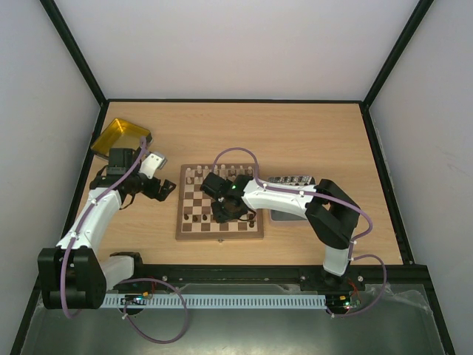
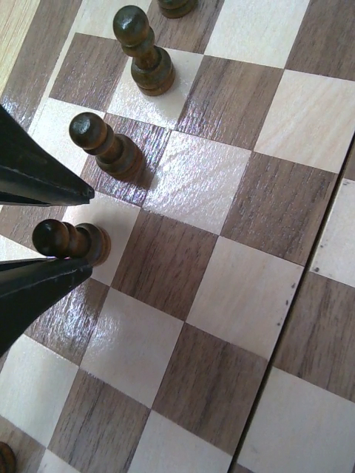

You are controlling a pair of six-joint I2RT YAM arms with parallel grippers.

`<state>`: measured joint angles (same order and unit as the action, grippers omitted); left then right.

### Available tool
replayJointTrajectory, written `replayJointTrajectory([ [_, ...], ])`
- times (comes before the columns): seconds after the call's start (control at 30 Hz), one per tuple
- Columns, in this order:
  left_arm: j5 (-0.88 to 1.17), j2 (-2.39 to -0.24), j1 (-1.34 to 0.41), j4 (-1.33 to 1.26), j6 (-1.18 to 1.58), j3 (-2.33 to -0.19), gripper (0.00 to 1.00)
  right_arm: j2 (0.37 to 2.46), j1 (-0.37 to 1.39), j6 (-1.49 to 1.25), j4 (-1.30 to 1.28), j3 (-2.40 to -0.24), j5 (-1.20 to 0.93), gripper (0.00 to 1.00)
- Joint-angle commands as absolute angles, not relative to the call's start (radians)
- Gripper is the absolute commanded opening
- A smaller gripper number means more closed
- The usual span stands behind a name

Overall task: Set up the chess pieces on the board
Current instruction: Place the chess piece on the chessboard, then pick up the chess piece from the storage box.

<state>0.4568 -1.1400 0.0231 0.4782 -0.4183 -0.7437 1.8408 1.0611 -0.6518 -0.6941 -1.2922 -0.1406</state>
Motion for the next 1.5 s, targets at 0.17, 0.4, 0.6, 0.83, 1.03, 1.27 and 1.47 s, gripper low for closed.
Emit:
replayJointTrajectory([
  [0.17, 0.471, -1.123, 0.024, 0.471, -0.417, -0.730, 0.99, 1.837, 1.072, -0.666, -0.679, -1.270, -0.137, 0.18],
  [0.4, 0.471, -1.121, 0.024, 0.471, -0.416, -0.730, 1.00, 1.832, 1.071, -0.670, -0.678, -1.269, -0.134, 0.28],
  [0.6, 0.471, -1.122, 0.023, 0.471, -0.416, -0.729, 1.00, 1.821, 1.071, -0.674, -0.682, -1.276, -0.128, 0.29],
  [0.83, 0.471, -1.121, 0.023, 0.472, -0.416, -0.729, 0.99, 1.791, 1.072, -0.678, -0.706, -1.289, -0.101, 0.29],
  [1.03, 0.471, -1.126, 0.023, 0.472, -0.416, -0.729, 1.00, 1.749, 1.071, -0.678, -0.760, -1.345, -0.050, 0.29],
  [1.27, 0.471, -1.124, 0.023, 0.474, -0.416, -0.731, 1.00, 1.617, 1.005, -0.682, -0.851, -1.358, 0.082, 0.29],
  [1.47, 0.474, -1.130, 0.021, 0.472, -0.414, -0.731, 1.00, 1.445, 0.713, -0.664, -0.784, -1.123, 0.005, 0.27],
])
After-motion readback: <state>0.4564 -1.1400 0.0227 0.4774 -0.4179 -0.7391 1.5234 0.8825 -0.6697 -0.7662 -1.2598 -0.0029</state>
